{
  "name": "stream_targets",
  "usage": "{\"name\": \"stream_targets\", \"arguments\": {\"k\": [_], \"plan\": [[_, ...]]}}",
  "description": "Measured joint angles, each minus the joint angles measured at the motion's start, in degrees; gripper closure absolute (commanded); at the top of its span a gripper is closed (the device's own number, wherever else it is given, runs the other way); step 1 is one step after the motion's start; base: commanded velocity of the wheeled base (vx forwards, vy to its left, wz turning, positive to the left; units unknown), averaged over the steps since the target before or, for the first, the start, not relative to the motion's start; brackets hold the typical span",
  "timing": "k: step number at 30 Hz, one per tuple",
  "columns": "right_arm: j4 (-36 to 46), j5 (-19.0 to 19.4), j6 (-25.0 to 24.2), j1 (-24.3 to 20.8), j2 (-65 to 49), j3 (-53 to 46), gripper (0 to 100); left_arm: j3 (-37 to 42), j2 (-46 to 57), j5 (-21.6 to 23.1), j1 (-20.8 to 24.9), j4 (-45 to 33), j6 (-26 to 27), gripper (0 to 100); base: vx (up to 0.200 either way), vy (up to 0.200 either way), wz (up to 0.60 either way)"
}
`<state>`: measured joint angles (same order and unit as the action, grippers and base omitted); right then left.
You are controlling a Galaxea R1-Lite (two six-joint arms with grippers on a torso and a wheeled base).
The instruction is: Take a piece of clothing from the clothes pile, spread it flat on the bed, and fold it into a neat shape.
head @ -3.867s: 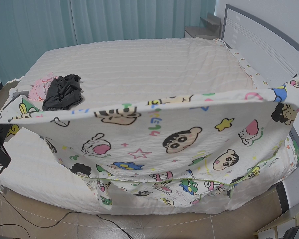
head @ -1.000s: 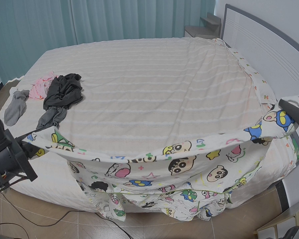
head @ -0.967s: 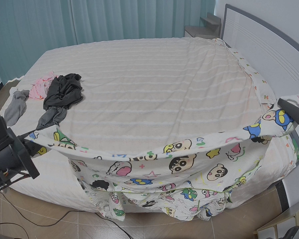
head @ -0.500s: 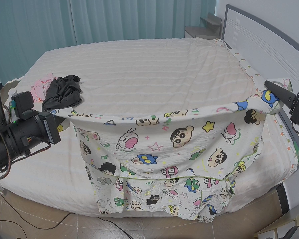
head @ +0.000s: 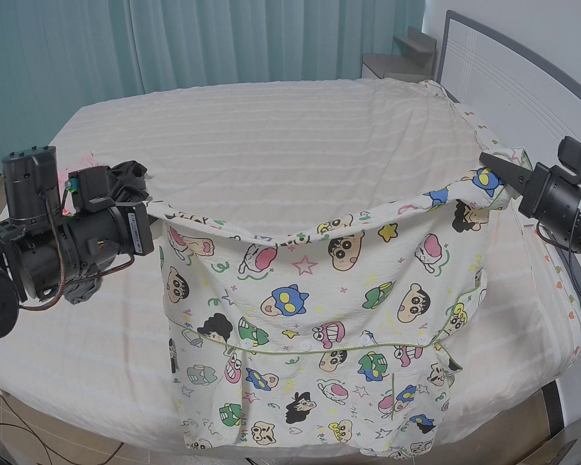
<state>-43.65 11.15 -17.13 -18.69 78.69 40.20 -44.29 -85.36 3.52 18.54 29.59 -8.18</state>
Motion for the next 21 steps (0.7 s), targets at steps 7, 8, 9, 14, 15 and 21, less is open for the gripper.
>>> {"name": "stream_targets", "arguments": {"k": [7, 8, 9, 14, 15, 21], "plan": [[-6.51, 0.06, -0.24, 2.13, 6.42, 0.94, 100, -4.69, -6.51, -2.38, -0.07, 0.05, 0.04, 100, 0.2, 0.0, 0.0], [-7.69, 0.11, -0.35, 2.35, 7.55, 0.98, 100, -5.46, -7.72, -2.6, -0.09, 0.02, 0.06, 100, 0.2, 0.0, 0.0], [-8.84, 0.2, -0.5, 2.65, 8.85, 1.02, 100, -6.23, -8.9, -2.79, -0.11, 0.02, 0.06, 100, 0.2, 0.0, 0.0], [-13.41, 0.77, -1.29, 3.43, 15.3, 1.58, 100, -9.84, -14.97, -3.52, -0.22, 0.11, 0.16, 100, 0.2, 0.0, 0.0], [-13.76, 0.83, -1.39, 3.6, 16.32, 1.8, 100, -10.4, -16.07, -3.71, -0.27, 0.09, 0.13, 100, 0.2, 0.0, 0.0], [-14.8, 1.05, -2.5, 4.55, 22.82, 3.29, 100, -13.92, -24.06, -7.51, -0.33, 1.37, 0.13, 100, 0.0, 0.0, 0.0]]}}
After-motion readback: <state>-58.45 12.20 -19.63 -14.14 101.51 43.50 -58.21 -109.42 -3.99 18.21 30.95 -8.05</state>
